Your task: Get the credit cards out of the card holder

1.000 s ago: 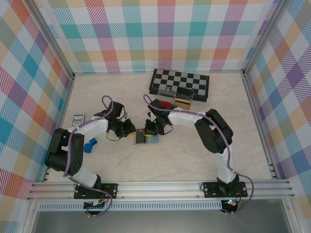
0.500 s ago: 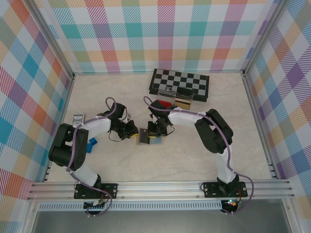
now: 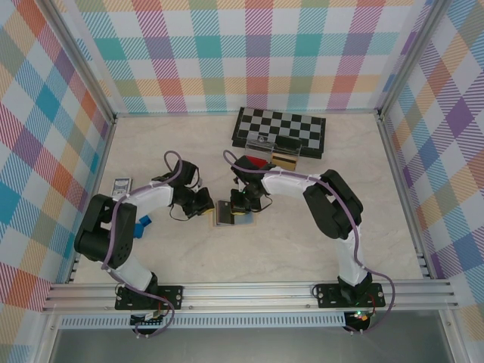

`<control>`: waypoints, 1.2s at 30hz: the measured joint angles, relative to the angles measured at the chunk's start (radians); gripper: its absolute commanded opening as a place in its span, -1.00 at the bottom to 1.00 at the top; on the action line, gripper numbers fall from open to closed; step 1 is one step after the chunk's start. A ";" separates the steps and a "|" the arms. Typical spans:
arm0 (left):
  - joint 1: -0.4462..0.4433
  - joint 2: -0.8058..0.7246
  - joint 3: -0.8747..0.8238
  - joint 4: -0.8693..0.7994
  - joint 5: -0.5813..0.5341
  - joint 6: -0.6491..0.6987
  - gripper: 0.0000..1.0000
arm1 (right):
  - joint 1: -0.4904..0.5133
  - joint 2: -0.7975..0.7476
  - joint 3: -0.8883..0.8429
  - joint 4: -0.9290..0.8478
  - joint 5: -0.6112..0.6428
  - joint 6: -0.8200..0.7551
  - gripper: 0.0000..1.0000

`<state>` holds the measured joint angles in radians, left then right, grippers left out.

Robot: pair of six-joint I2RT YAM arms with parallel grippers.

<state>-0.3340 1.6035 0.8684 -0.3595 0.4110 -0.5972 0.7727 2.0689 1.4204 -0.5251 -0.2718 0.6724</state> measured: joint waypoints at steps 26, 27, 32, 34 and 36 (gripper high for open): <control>-0.037 0.068 0.000 0.046 0.051 0.011 -0.94 | 0.000 -0.031 0.003 -0.023 0.035 -0.007 -1.00; -0.037 0.068 0.000 0.046 0.051 0.011 -0.94 | 0.000 -0.035 0.003 -0.024 0.042 -0.007 -1.00; -0.037 0.069 0.000 0.047 0.051 0.011 -0.93 | -0.002 -0.046 0.003 -0.018 0.032 -0.007 -0.85; -0.037 0.070 0.000 0.047 0.051 0.011 -0.92 | -0.008 -0.046 0.000 -0.005 0.005 -0.006 -0.64; -0.037 0.072 0.000 0.048 0.051 0.011 -0.92 | -0.011 -0.046 -0.002 0.012 -0.022 -0.004 -0.56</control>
<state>-0.3710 1.6756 0.8684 -0.3111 0.4625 -0.5861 0.7612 2.0228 1.4181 -0.5133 -0.2935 0.6682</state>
